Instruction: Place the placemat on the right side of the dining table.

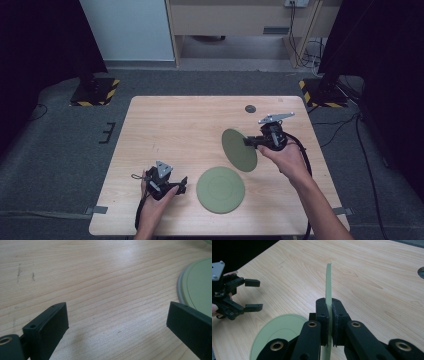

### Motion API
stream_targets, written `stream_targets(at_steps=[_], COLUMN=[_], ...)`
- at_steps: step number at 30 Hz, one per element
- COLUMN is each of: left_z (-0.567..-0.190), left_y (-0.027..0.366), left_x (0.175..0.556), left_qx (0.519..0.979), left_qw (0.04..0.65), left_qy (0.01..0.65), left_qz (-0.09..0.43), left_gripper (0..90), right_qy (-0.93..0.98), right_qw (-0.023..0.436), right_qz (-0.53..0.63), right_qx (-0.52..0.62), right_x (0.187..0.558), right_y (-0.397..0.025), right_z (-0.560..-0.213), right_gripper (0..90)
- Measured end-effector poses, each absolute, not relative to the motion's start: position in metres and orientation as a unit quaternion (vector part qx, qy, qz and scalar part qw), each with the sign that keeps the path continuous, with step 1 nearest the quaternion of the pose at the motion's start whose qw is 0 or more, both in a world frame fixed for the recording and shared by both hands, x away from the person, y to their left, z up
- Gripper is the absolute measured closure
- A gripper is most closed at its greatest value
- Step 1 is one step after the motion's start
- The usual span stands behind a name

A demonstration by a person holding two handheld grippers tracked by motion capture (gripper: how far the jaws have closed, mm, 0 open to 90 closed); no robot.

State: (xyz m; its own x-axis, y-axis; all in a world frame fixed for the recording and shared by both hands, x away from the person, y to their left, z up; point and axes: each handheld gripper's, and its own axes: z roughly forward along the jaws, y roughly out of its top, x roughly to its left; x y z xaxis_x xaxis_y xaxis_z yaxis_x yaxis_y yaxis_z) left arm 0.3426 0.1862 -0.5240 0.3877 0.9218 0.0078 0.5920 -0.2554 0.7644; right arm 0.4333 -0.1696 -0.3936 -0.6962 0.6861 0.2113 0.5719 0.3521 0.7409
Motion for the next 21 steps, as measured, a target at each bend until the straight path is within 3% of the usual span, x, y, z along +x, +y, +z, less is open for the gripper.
stream_targets(at_steps=[21], left_z=[-0.528], left_y=[0.197], left_x=[0.349], left_qx=[0.757], left_qw=[0.337], left_qy=[0.510], left_qz=[0.230], left_gripper=[3.6], right_qy=[0.801], right_qw=[0.107], right_qz=[0.418], right_qx=[0.416], right_x=[0.451], right_y=[-0.177], right_z=[-0.381], right_gripper=[86.0])
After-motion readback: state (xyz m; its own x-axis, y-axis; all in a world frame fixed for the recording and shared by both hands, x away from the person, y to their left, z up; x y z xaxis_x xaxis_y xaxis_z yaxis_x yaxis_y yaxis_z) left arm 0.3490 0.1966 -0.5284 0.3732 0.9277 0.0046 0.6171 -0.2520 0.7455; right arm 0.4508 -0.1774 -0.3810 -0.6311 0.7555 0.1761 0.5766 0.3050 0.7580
